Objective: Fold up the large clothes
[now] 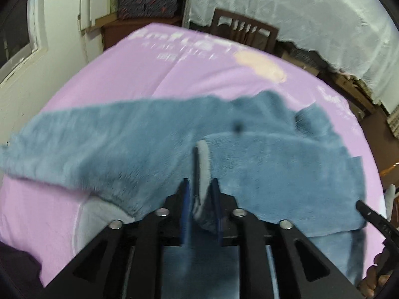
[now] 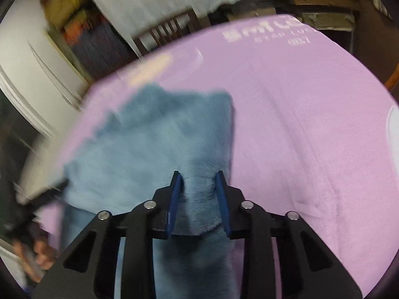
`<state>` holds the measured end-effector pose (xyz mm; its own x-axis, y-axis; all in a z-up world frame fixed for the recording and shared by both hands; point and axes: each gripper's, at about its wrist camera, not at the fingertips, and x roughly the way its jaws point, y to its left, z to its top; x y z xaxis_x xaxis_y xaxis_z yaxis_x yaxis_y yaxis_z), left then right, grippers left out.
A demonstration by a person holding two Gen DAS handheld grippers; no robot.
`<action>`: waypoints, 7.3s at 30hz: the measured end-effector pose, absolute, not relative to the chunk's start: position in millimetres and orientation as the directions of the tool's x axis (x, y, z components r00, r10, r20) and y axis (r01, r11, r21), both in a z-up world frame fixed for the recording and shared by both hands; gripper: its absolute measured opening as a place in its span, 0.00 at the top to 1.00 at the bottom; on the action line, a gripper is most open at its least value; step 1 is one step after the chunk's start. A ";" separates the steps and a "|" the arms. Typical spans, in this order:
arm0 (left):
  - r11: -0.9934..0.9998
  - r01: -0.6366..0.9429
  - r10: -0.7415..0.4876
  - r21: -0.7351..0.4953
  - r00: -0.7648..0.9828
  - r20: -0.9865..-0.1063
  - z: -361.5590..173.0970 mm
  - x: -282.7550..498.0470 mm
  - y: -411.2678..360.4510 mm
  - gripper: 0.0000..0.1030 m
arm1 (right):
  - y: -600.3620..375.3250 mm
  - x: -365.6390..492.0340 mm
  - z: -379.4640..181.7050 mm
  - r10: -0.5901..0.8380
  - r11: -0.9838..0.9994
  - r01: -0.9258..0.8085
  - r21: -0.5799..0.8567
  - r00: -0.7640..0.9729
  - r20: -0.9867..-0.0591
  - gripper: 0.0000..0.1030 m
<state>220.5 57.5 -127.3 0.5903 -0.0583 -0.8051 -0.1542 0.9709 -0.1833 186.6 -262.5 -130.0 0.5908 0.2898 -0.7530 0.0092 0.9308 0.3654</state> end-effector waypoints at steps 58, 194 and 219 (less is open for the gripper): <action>0.924 0.001 0.214 0.382 0.826 -0.521 -63.9 199.3 -79.4 0.26 | -269.0 189.9 -123.9 0.300 0.900 0.063 0.431 0.629 -0.717 0.45; 0.944 -0.320 0.119 -0.075 0.548 -0.828 -126.1 227.1 134.3 0.03 | -221.1 212.8 -120.5 0.318 0.905 0.030 0.423 0.613 -0.724 0.74; 0.951 -0.291 0.088 -0.106 0.582 -0.809 -123.3 297.2 116.6 0.04 | -290.6 258.3 -142.8 0.280 0.863 0.177 0.473 0.611 -0.740 0.90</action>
